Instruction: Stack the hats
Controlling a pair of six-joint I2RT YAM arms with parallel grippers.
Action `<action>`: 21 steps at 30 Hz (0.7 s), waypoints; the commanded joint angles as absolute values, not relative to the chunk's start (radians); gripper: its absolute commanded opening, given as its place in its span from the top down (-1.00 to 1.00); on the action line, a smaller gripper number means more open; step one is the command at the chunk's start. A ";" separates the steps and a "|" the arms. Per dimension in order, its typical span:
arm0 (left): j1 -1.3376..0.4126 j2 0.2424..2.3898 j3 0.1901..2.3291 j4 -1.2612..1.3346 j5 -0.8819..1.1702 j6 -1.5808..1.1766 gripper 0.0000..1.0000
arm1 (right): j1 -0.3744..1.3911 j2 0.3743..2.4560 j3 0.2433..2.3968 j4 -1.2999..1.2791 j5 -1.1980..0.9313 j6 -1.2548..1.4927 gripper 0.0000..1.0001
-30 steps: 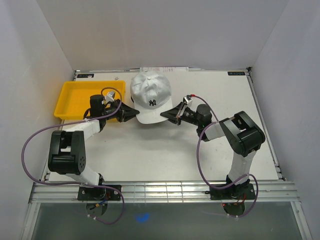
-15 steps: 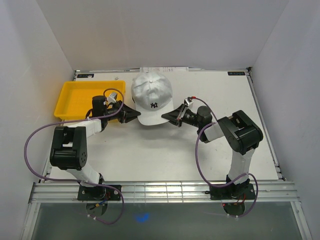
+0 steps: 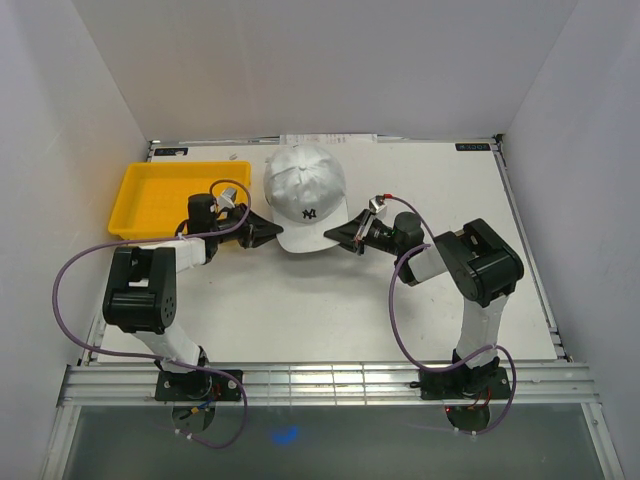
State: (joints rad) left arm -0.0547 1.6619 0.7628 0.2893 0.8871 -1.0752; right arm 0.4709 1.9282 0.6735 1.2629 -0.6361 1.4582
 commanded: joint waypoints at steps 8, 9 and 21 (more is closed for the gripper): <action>-0.018 1.710 0.732 0.281 0.680 -1.048 1.00 | 0.431 1.999 0.623 1.026 -0.696 1.394 0.84; -0.018 1.712 0.732 0.282 0.678 -1.046 1.00 | 0.431 2.000 0.624 1.023 -0.696 1.388 0.84; -0.023 1.749 0.719 0.284 0.653 -1.034 1.00 | 0.416 1.993 0.634 0.913 -0.680 1.322 0.84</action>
State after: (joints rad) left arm -0.0593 1.7100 0.7475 0.3511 0.8780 -1.0706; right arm 0.4583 1.9511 0.6872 1.2156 -0.6506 1.3857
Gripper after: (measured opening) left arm 0.290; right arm 0.099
